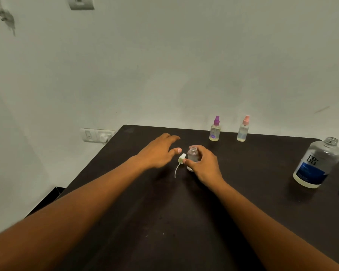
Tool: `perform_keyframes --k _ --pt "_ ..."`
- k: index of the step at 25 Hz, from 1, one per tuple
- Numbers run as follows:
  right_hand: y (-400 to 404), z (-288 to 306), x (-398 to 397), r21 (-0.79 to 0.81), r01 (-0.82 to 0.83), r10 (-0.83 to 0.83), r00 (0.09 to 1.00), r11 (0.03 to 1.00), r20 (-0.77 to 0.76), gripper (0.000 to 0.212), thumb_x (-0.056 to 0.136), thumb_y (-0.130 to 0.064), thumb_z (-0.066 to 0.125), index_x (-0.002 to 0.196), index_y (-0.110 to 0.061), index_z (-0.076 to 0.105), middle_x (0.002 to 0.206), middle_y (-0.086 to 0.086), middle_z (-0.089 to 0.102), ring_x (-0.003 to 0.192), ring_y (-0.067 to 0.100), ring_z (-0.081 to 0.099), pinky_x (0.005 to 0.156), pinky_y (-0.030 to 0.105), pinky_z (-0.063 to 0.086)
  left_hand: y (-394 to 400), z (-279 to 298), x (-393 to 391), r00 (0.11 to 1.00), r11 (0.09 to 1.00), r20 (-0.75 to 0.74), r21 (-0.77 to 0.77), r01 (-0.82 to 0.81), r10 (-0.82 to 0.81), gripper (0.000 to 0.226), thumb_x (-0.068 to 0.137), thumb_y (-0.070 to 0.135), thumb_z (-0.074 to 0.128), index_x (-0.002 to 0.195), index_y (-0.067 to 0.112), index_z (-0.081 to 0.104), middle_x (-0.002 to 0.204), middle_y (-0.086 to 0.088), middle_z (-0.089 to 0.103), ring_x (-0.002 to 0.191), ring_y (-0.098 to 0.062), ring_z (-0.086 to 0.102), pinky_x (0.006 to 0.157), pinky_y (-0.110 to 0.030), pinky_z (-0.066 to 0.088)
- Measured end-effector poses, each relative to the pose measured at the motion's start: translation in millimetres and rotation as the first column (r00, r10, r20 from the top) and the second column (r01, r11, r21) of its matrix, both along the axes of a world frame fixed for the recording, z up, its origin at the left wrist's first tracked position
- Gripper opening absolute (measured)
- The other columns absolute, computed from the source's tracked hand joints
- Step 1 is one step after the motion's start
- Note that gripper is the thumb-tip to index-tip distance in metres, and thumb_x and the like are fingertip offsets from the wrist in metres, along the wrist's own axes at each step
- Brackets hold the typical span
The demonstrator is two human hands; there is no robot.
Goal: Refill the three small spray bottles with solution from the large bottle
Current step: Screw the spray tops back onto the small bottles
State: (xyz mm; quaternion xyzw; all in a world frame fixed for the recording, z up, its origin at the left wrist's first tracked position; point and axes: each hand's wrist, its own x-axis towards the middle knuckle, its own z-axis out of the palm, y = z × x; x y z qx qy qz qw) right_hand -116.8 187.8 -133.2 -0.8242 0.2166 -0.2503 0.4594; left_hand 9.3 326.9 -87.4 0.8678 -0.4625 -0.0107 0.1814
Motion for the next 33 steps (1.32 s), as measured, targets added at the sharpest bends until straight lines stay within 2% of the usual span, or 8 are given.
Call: perform_keyframes --k 4,10,16,22,24,26,30,33 --pt "-9 -4 5 -0.043 0.002 -0.001 0.999 0.999 0.034 0.038 0.082 -0.024 0.084 0.118 -0.019 0.071 0.105 -0.009 0.071 0.097 0.007 0.067 0.085 0.023 0.056 -25 -4 9 1.000 1.000 -0.029 0.014 0.006 -0.005 0.041 0.100 0.040 0.059 0.136 0.021 0.062 0.129 -0.006 0.065 0.115 -0.022 0.063 0.100 -0.041 0.052" --pt "-16 0 0 -0.055 -0.002 0.005 0.999 0.998 0.050 0.040 0.083 -0.024 0.084 0.120 -0.019 0.070 0.107 -0.008 0.071 0.098 0.006 0.067 0.085 0.021 0.054 -48 -8 7 0.998 0.996 -0.054 0.086 -0.017 0.022 0.042 0.097 0.035 0.065 0.135 0.019 0.065 0.131 -0.006 0.067 0.117 -0.022 0.064 0.099 -0.037 0.053" --pt "-15 6 -21 -0.012 -0.008 0.008 0.999 1.000 0.037 0.038 0.083 -0.023 0.083 0.118 -0.020 0.070 0.107 -0.006 0.072 0.100 0.008 0.069 0.090 0.026 0.056 -54 -20 4 0.987 0.983 -0.103 0.145 -0.109 0.124 0.022 0.088 0.024 0.076 0.108 0.016 0.077 0.109 -0.005 0.075 0.096 -0.020 0.069 0.087 -0.036 0.059" --pt "7 23 -67 0.018 -0.025 0.024 0.999 1.000 0.042 0.036 0.083 -0.023 0.083 0.117 -0.024 0.068 0.106 -0.008 0.072 0.099 0.008 0.069 0.090 0.025 0.056 -21 -6 -37 0.968 0.991 -0.243 -0.098 -0.096 0.070 0.018 0.091 0.021 0.075 0.109 0.019 0.077 0.084 0.003 0.076 0.079 -0.008 0.072 0.080 -0.028 0.059" --pt "19 30 -87 0.023 -0.033 0.031 0.997 0.999 0.069 0.034 0.084 -0.023 0.082 0.115 -0.027 0.068 0.103 -0.013 0.071 0.096 0.004 0.068 0.084 0.018 0.054 -9 3 -61 0.965 0.975 -0.254 -0.190 -0.117 0.067 0.016 0.091 0.023 0.075 0.107 0.021 0.077 0.081 0.005 0.075 0.074 -0.005 0.070 0.071 -0.022 0.055" --pt "34 39 -111 0.024 -0.035 0.033 0.994 0.999 0.100 0.033 0.084 -0.024 0.082 0.115 -0.028 0.069 0.101 -0.016 0.069 0.095 0.002 0.067 0.078 0.013 0.050 4 16 -87 0.961 0.945 -0.273 -0.298 -0.134 0.050 0.015 0.090 0.025 0.077 0.105 0.022 0.078 0.078 0.007 0.075 0.070 -0.003 0.070 0.069 -0.021 0.052" --pt "61 54 -161 0.009 -0.029 0.027 0.988 1.000 0.152 0.035 0.084 -0.029 0.081 0.117 -0.028 0.070 0.104 -0.016 0.070 0.097 0.002 0.067 0.080 0.014 0.051 31 47 -138 0.947 0.846 -0.322 -0.510 -0.157 -0.019 0.021 0.087 0.026 0.081 0.108 0.025 0.077 0.083 0.007 0.077 0.075 -0.006 0.074 0.078 -0.034 0.063" --pt "77 58 -192 0.008 -0.034 0.033 0.986 0.999 0.166 0.040 0.084 -0.032 0.081 0.122 -0.031 0.069 0.110 -0.018 0.069 0.101 0.000 0.066 0.079 0.012 0.051 44 71 -169 0.939 0.738 -0.329 -0.658 -0.149 -0.103 0.025 0.084 0.025 0.083 0.109 0.023 0.078 0.084 0.002 0.077 0.079 -0.014 0.076 0.081 -0.044 0.064"
